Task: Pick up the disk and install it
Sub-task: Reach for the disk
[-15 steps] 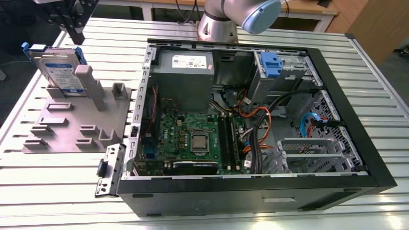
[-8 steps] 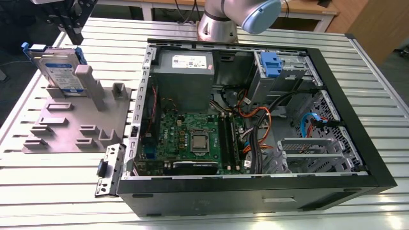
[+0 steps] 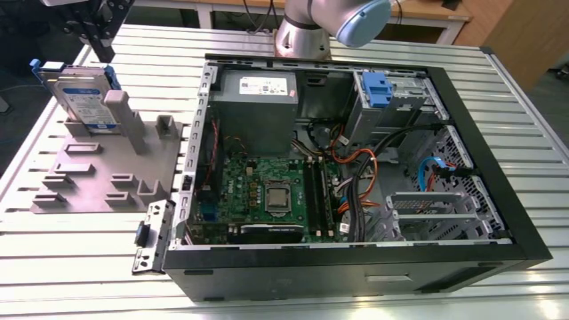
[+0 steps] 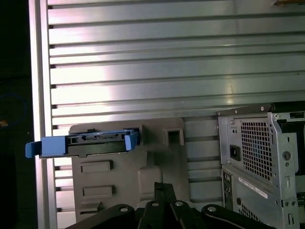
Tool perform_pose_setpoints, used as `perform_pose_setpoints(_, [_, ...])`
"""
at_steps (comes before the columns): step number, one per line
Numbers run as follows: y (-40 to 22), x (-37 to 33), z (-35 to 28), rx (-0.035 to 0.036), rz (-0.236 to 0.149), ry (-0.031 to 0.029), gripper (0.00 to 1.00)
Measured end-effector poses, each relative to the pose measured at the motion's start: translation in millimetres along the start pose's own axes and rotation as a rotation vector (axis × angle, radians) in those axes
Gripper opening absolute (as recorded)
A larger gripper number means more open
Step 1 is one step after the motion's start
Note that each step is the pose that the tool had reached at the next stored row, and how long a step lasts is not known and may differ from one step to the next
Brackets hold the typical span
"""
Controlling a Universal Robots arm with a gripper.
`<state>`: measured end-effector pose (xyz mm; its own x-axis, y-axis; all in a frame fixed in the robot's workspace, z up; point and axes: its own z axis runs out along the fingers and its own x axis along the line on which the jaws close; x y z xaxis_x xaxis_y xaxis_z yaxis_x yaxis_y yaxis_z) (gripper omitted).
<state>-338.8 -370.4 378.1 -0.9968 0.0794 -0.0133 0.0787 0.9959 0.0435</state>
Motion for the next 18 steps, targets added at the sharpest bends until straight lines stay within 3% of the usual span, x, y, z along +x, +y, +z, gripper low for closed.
perform_pose_setpoints(13, [-0.3,3.7,0.6,0.0001,0.0,0.0012,0.11])
perform_pose_setpoints(18, [0.1,9.4,1.0,0.0001,0.0,0.0014,0.11])
